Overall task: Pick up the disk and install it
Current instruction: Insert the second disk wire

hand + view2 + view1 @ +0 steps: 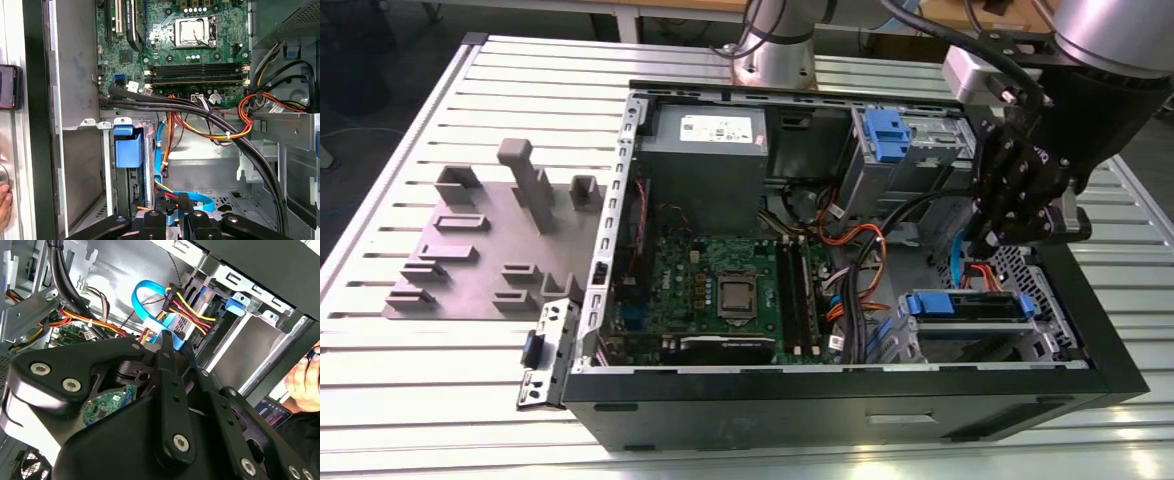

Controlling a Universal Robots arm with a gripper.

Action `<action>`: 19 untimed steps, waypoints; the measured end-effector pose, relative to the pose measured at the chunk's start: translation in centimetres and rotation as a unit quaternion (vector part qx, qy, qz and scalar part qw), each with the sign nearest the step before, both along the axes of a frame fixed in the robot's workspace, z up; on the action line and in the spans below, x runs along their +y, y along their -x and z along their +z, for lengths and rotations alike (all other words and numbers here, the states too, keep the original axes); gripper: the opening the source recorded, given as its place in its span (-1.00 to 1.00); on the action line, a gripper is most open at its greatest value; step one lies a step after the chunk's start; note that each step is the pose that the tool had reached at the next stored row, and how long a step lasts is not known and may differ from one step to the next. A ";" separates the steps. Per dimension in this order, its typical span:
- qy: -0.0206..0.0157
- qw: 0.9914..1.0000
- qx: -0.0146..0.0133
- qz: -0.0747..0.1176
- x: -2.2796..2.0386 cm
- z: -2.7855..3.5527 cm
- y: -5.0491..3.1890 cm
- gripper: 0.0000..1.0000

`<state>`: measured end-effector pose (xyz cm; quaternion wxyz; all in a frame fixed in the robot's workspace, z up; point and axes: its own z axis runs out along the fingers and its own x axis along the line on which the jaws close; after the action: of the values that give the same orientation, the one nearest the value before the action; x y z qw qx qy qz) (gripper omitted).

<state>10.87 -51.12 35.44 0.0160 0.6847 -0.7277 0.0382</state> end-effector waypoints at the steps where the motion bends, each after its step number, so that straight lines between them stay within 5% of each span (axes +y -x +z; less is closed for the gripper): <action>1: 0.000 1.000 0.000 0.000 0.00 -0.01 0.00 -0.51; 16: 0.004 1.000 0.000 0.000 -0.01 -0.03 0.00 -0.68; 19: 0.004 1.000 0.000 0.001 -0.31 -0.06 0.08 -0.68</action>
<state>10.79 -51.44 35.38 0.0184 0.6855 -0.7267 0.0410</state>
